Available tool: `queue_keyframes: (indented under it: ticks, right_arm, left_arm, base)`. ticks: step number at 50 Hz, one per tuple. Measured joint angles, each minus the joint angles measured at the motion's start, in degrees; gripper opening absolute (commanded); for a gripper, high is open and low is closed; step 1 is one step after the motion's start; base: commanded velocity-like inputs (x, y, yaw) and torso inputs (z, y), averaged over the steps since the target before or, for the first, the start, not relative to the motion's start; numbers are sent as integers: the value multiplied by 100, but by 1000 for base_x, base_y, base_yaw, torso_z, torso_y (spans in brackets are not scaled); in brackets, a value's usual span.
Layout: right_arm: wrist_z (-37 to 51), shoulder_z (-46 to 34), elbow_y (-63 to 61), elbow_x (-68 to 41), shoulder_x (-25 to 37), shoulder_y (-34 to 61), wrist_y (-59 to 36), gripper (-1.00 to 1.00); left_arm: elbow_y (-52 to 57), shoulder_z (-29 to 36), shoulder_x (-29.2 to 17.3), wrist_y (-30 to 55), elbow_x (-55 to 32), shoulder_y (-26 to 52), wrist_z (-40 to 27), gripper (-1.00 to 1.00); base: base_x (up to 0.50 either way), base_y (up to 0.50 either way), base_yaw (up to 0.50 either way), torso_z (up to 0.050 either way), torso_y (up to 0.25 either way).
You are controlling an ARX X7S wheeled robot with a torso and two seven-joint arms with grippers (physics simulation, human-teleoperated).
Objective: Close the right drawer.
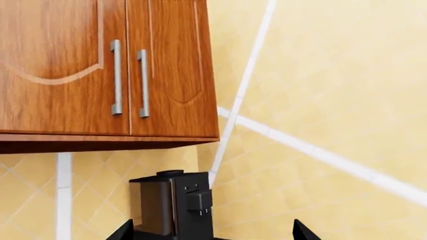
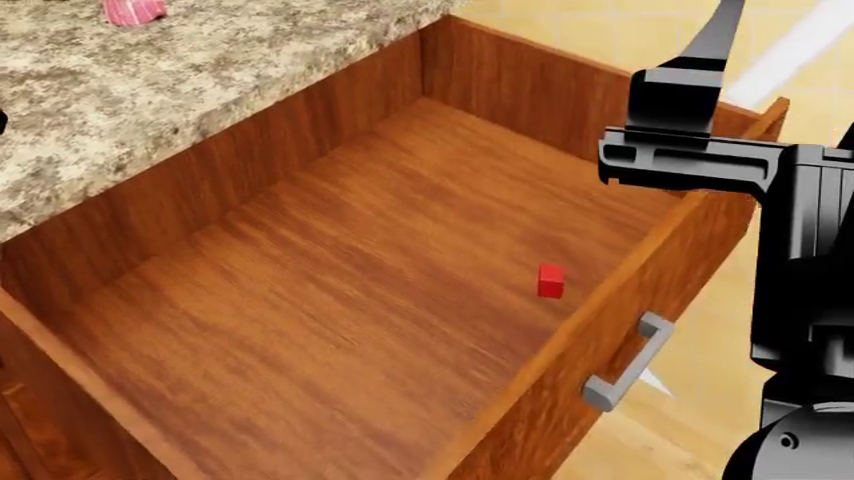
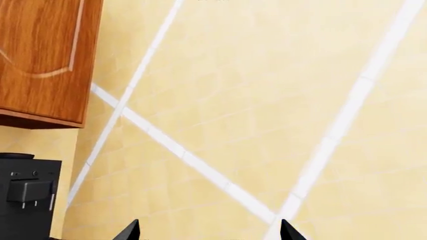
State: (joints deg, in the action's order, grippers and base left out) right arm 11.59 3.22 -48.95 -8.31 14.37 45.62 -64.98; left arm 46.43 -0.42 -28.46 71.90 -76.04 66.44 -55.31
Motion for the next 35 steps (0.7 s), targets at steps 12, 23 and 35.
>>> queue_keyframes:
  ticks: [12, 23, 35]
  right_arm:
    - [20, -1, -1, -28, 18, 10, 1, 100]
    - [40, 6, 16, -49, 32, 2, 34, 100]
    - [66, 9, 62, -60, 46, -40, 125, 100]
  left_arm:
    - [-15, 40, -31, -37, -24, 30, -44, 100]
    - [-23, 71, -62, -68, -64, 50, -88, 100]
    - [-26, 107, -97, -116, -74, 43, -104, 100]
  base:
    - [-91, 128, -499, 0, 0]
    - [-80, 133, -500, 0, 0]
    - [-71, 139, -499, 0, 0]
